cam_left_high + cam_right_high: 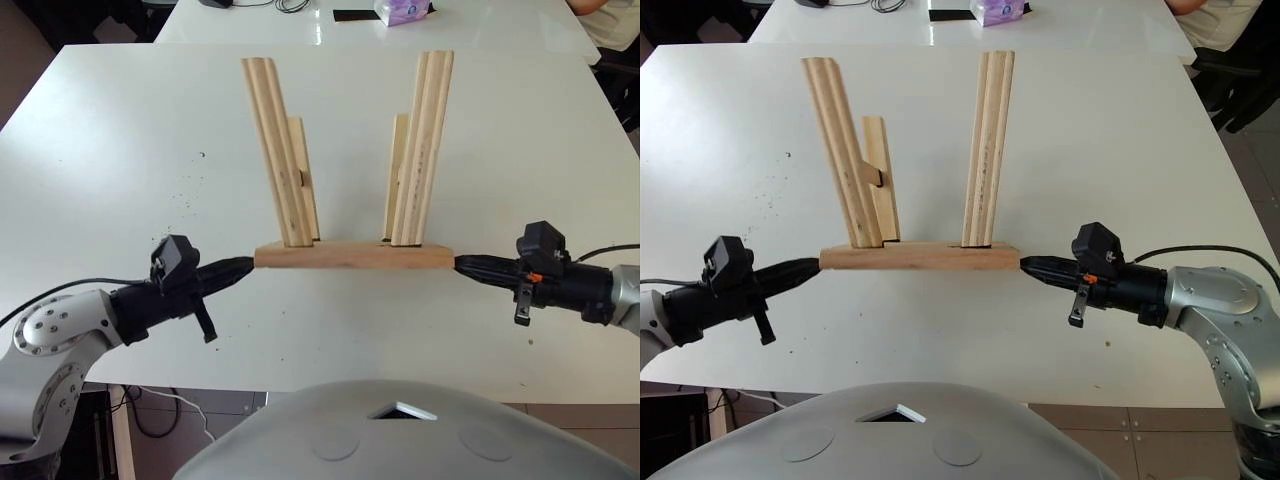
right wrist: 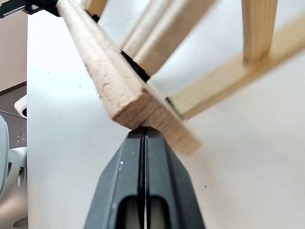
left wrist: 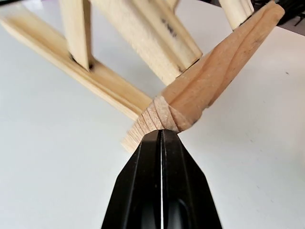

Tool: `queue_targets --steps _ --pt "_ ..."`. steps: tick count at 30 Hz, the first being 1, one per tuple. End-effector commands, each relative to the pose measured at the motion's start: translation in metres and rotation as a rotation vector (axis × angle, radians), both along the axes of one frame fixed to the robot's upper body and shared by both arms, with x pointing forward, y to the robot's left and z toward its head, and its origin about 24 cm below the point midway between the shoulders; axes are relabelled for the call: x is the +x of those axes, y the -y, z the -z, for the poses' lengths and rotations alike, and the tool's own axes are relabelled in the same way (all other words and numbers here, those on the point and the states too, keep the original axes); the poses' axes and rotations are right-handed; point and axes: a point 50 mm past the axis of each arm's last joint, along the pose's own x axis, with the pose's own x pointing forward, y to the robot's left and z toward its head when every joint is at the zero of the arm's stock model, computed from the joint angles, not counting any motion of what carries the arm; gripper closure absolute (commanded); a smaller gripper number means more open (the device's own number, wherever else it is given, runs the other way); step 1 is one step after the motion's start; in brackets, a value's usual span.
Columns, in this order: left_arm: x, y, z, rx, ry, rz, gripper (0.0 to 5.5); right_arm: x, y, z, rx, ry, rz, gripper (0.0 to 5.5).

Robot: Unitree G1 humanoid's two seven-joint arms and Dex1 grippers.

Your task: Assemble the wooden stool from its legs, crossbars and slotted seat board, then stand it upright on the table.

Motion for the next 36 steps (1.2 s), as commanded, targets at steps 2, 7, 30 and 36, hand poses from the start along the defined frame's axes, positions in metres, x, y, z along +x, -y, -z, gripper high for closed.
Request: queue_targets --steps 2,7,30,36 --pt "-0.008 0.036 0.001 -0.134 -0.021 0.203 5.49 -0.002 -0.026 -0.006 0.155 0.017 -0.175 5.5" --pt "-0.003 0.036 0.007 -0.124 -0.006 0.177 5.49 0.002 -0.026 -0.001 0.161 0.015 -0.149 5.5" --pt "0.018 -0.053 0.043 0.185 -0.037 -0.078 5.49 0.022 0.044 0.033 -0.097 0.042 0.066 5.5" --pt "0.019 -0.047 0.086 0.279 -0.117 0.045 5.03 0.032 0.029 0.071 -0.188 0.031 -0.024 5.05"
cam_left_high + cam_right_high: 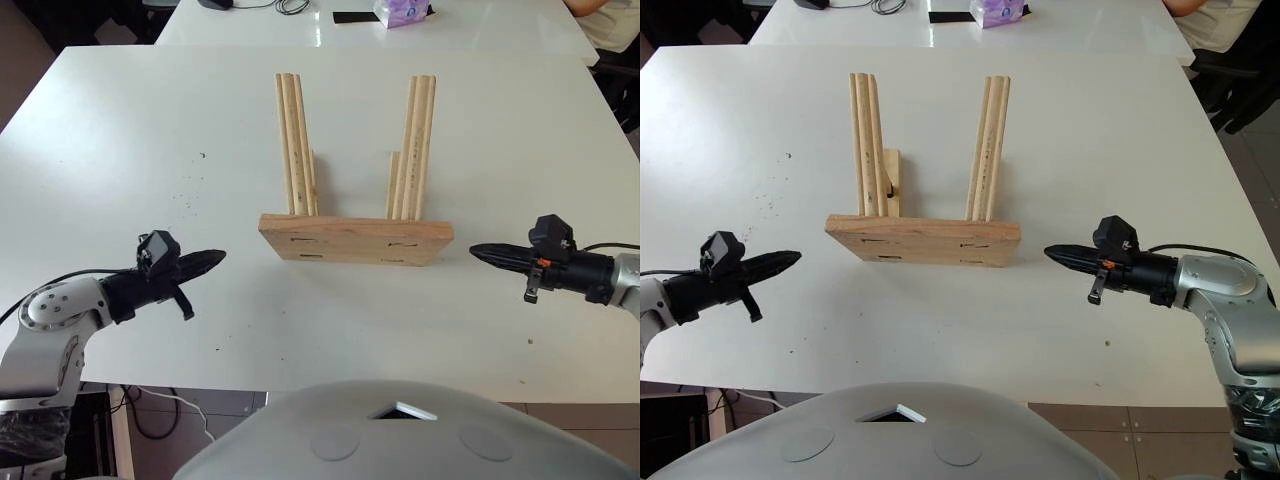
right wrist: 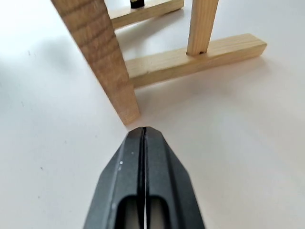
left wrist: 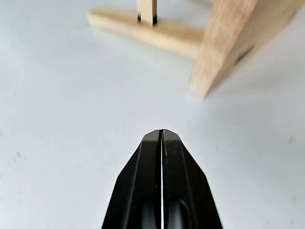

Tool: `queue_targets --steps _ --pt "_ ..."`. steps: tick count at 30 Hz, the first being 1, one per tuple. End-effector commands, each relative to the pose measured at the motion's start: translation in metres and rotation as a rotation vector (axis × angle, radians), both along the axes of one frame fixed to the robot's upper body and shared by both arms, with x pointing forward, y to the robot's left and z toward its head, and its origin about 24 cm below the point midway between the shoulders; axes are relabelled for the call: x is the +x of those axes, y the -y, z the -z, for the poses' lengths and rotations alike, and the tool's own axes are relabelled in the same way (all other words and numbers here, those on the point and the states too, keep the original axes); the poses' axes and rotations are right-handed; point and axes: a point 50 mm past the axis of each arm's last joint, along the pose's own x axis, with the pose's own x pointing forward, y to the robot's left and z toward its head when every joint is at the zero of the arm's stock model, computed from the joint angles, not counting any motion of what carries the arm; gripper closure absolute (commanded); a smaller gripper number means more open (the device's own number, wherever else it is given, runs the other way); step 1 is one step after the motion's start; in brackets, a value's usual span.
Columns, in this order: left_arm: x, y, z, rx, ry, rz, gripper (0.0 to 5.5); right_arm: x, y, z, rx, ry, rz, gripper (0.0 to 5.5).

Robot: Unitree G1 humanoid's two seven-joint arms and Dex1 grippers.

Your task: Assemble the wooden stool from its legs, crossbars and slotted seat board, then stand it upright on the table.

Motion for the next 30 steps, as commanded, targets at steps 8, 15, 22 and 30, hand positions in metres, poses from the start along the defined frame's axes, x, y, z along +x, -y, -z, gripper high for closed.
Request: queue_targets --steps 8,15,22,30 --pt "0.041 0.032 0.022 0.063 0.066 0.256 3.81 0.033 -0.023 0.03 -0.031 -0.004 -0.136 3.86" --pt "0.057 0.043 0.022 0.049 0.122 0.344 3.11 0.042 -0.027 0.029 -0.008 -0.035 -0.18 3.17" --pt "0.063 0.046 0.023 0.068 0.107 0.45 3.11 0.043 -0.031 0.027 -0.009 -0.056 -0.256 3.17" --pt "0.069 0.05 0.019 0.043 0.13 0.476 3.11 0.043 -0.034 0.025 0.009 -0.067 -0.287 3.17"
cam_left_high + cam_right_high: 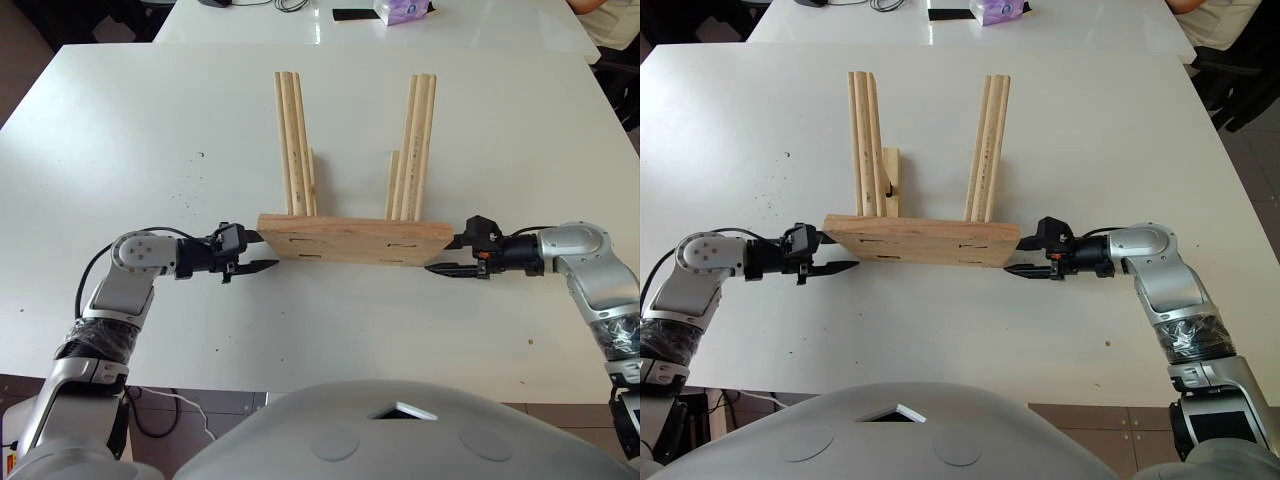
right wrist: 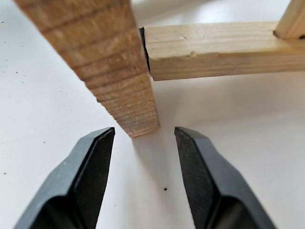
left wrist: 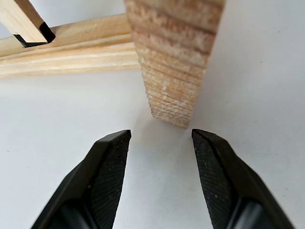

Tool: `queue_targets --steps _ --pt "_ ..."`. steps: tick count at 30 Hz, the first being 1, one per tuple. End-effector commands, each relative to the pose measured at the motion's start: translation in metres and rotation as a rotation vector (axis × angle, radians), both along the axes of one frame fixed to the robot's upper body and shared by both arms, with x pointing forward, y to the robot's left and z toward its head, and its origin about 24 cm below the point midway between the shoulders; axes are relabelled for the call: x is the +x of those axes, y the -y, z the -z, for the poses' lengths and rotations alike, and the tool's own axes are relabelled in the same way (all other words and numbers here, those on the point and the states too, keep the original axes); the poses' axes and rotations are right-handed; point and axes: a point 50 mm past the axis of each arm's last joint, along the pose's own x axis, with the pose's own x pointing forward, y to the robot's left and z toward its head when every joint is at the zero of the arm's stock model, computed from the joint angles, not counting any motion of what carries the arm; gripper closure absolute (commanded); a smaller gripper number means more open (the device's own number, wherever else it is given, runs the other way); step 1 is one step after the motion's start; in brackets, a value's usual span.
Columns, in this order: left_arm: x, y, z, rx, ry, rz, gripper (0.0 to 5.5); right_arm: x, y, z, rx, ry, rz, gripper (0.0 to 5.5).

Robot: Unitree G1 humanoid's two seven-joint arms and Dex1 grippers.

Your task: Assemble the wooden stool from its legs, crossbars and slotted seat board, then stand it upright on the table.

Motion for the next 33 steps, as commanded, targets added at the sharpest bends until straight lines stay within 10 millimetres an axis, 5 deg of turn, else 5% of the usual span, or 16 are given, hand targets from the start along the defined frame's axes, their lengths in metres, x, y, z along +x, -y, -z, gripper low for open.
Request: queue_targets --steps 1,12,18,24,33 --pt "0.0 0.004 0.0 0.002 -0.01 0.036 3.11 0.001 -0.003 -0.006 0.003 0.0 -0.034 3.17" --pt "0.007 0.016 -0.001 -0.038 0.022 0.076 3.07 0.009 -0.019 -0.003 0.064 0.001 -0.027 3.35" --pt "0.006 0.019 -0.001 -0.078 0.002 0.08 4.0 0.008 -0.02 0.003 0.077 -0.023 0.006 3.99" --pt "0.005 0.029 -0.012 -0.2 -0.031 0.064 4.03 0.005 -0.023 0.002 0.114 -0.053 0.006 3.99" --pt "-0.005 0.04 -0.028 -0.378 -0.182 0.029 4.03 -0.004 -0.037 -0.025 0.325 -0.218 0.023 3.99"
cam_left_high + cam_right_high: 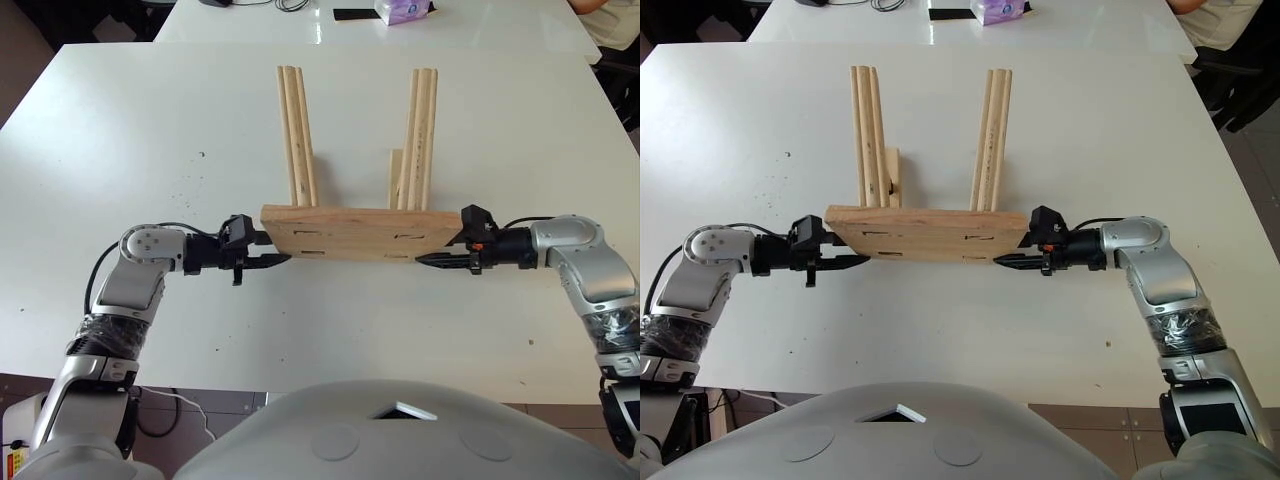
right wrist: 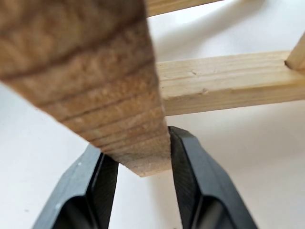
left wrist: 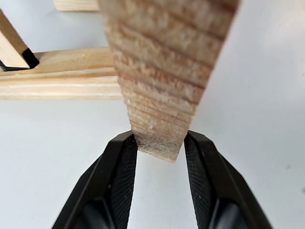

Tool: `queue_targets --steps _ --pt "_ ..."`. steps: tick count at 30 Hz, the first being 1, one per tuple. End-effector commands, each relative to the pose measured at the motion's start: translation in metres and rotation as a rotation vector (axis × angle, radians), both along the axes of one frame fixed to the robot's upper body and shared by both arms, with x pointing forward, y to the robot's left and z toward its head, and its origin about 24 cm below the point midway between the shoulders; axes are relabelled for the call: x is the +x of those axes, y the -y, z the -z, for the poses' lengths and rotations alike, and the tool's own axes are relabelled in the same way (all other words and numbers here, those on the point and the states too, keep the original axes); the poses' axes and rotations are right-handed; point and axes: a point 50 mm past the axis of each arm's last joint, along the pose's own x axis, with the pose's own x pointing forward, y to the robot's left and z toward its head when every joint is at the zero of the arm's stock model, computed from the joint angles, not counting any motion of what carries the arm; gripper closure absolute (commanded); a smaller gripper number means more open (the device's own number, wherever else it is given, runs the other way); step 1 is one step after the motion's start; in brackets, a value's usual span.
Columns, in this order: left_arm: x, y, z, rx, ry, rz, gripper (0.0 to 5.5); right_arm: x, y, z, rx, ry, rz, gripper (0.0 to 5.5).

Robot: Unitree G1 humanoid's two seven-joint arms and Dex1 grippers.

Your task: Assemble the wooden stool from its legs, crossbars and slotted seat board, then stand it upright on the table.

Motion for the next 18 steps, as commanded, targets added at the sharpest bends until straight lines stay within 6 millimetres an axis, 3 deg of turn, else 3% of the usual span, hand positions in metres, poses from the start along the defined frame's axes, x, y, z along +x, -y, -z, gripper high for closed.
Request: queue_targets --steps 1,7,10,13,18 --pt "-0.009 0.023 -0.019 -0.24 -0.082 0.019 4.03 -0.009 -0.022 -0.022 0.263 -0.159 0.012 3.99" --pt "-0.049 0.04 -0.063 -0.549 -0.307 0.015 4.03 -0.023 -0.018 -0.093 0.602 -0.365 0.019 3.99" --pt "-0.057 0.057 -0.086 -0.738 -0.344 0.022 4.03 -0.036 -0.026 -0.115 0.768 -0.388 0.016 3.98" --pt "-0.056 0.069 -0.109 -0.949 -0.368 -0.013 4.03 -0.043 -0.037 -0.128 0.91 -0.417 0.048 3.98" --pt "-0.055 0.078 -0.136 -1.171 -0.428 -0.058 4.02 -0.044 -0.05 -0.133 1.036 -0.379 0.078 3.98"
